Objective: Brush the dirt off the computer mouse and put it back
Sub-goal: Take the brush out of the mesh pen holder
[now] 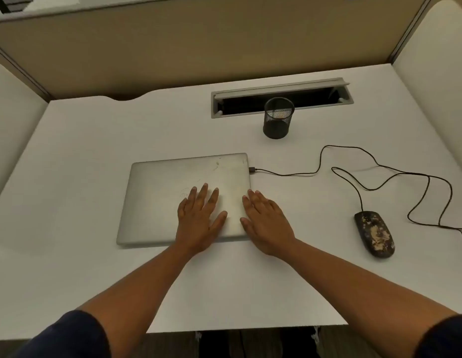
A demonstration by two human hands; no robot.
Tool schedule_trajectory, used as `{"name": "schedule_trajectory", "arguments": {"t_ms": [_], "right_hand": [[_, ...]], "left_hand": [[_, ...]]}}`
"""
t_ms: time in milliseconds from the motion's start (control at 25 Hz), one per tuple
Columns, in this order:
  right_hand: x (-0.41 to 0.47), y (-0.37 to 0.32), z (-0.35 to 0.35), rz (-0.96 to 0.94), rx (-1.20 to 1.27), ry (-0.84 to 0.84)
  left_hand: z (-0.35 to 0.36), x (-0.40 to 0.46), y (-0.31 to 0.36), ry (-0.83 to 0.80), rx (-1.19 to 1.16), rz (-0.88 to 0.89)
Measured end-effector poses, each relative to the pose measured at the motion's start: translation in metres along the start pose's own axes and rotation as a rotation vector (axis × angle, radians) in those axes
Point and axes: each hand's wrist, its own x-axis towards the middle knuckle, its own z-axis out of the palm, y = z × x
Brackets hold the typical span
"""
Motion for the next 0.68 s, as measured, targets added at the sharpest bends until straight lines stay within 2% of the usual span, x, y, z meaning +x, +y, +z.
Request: {"name": "schedule_trajectory", "arguments": {"t_ms": [200,400,600,680], "right_hand": [[0.0,0.007,0.008,-0.033,0.031,-0.054],[0.005,0.01,0.008,-0.055,0.051,-0.035],[0.013,0.023,-0.005,-0.099,0.071,-0.02],[0.017,0.03,-0.014,-0.152,0.047,0.062]], "left_hand": [[0.007,-0.007,-0.002,-0.02,0.067,-0.026],[-0.003,0.012,0.006,0.027,0.011,-0.102],[-0.008,0.05,0.012,0.059,-0.004,-0.027],[-0.007,0.071,0.015,0.029,0.0,-0.01]]}}
